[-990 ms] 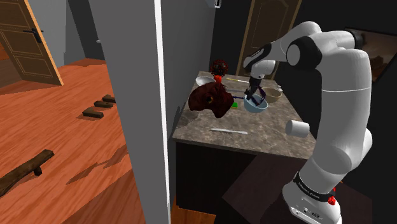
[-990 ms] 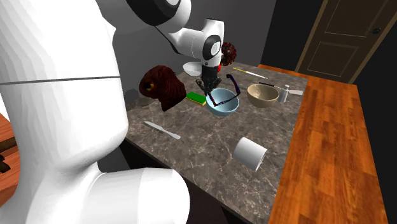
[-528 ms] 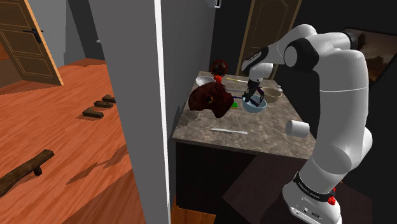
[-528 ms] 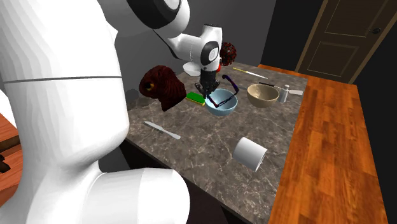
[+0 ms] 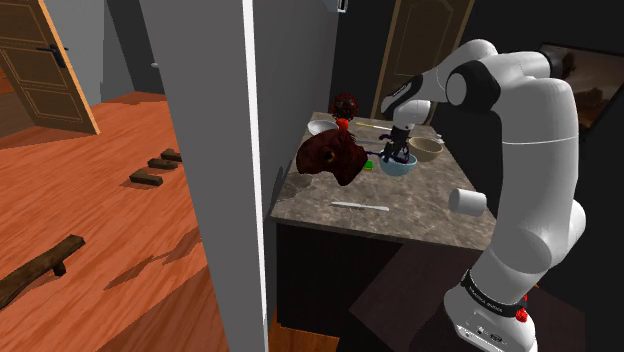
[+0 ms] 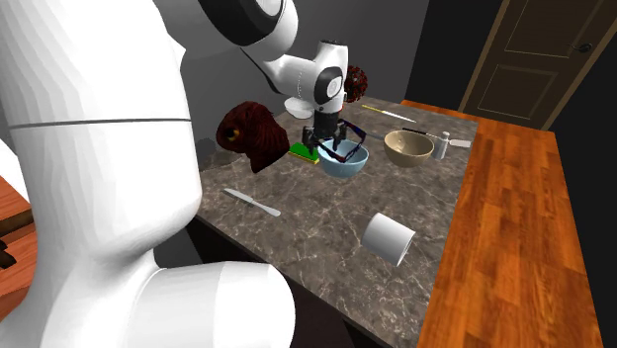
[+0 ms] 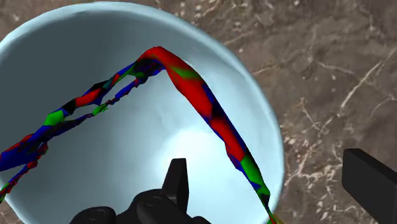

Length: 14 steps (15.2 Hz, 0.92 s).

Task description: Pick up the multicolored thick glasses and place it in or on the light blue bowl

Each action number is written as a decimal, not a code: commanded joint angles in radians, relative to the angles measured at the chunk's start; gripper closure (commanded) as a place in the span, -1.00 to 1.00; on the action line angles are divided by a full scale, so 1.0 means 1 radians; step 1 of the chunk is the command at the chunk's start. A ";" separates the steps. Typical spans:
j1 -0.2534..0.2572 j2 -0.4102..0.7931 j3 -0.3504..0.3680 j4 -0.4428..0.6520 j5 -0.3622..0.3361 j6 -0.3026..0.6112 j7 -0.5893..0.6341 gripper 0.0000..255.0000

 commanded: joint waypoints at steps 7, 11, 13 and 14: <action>0.025 -0.078 -0.033 0.025 -0.057 -0.093 0.041 -1.00; 0.025 -0.078 -0.033 0.025 -0.057 -0.093 0.041 -1.00; 0.025 -0.078 -0.033 0.025 -0.057 -0.093 0.041 -1.00; 0.025 -0.078 -0.033 0.025 -0.057 -0.093 0.041 -1.00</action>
